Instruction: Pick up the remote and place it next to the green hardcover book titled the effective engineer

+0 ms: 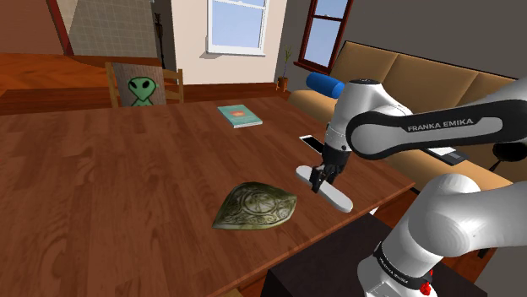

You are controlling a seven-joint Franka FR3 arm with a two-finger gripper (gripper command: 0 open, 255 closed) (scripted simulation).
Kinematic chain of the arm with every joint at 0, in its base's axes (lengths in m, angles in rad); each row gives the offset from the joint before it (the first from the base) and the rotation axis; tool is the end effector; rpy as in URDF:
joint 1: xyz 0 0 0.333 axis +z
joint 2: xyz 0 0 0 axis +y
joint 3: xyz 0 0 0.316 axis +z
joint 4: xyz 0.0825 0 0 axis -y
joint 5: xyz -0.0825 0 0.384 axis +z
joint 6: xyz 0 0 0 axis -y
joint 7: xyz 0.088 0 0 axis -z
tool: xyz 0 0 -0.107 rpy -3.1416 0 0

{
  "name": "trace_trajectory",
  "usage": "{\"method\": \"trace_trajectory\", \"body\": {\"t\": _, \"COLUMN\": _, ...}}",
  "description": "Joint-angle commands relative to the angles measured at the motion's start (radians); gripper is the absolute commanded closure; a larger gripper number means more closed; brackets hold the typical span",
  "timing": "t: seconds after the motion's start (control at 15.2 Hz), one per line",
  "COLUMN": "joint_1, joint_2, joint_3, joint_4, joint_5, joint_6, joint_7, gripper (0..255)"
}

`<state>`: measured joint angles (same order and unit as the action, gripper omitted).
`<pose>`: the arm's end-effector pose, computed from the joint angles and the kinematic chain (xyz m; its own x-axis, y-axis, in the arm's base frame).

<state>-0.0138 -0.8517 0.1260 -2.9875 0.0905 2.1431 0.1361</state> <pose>0.2730 0.0254 0.3595 0.9933 -0.1150 0.0085 -0.1151 -0.9932 0.0174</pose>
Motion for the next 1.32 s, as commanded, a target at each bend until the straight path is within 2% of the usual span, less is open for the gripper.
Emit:
{"method": "trace_trajectory", "body": {"t": 0.0, "joint_1": -0.002, "joint_2": -0.016, "joint_3": -0.004, "joint_4": 0.021, "joint_5": -0.004, "joint_6": -0.038, "joint_7": -0.002, "gripper": 255}}
{"method": "trace_trajectory", "body": {"t": 0.66, "joint_1": -0.008, "joint_2": -0.073, "joint_3": -0.016, "joint_4": 0.125, "joint_5": -0.016, "joint_6": -0.198, "joint_7": -0.003, "gripper": 255}}
{"method": "trace_trajectory", "body": {"t": 0.92, "joint_1": -0.048, "joint_2": 0.135, "joint_3": -0.037, "joint_4": 0.238, "joint_5": -0.045, "joint_6": -0.103, "joint_7": -0.035, "gripper": 255}}
{"method": "trace_trajectory", "body": {"t": 1.25, "joint_1": -0.082, "joint_2": 0.366, "joint_3": -0.056, "joint_4": 0.401, "joint_5": -0.074, "joint_6": -0.035, "joint_7": -0.063, "gripper": 255}}
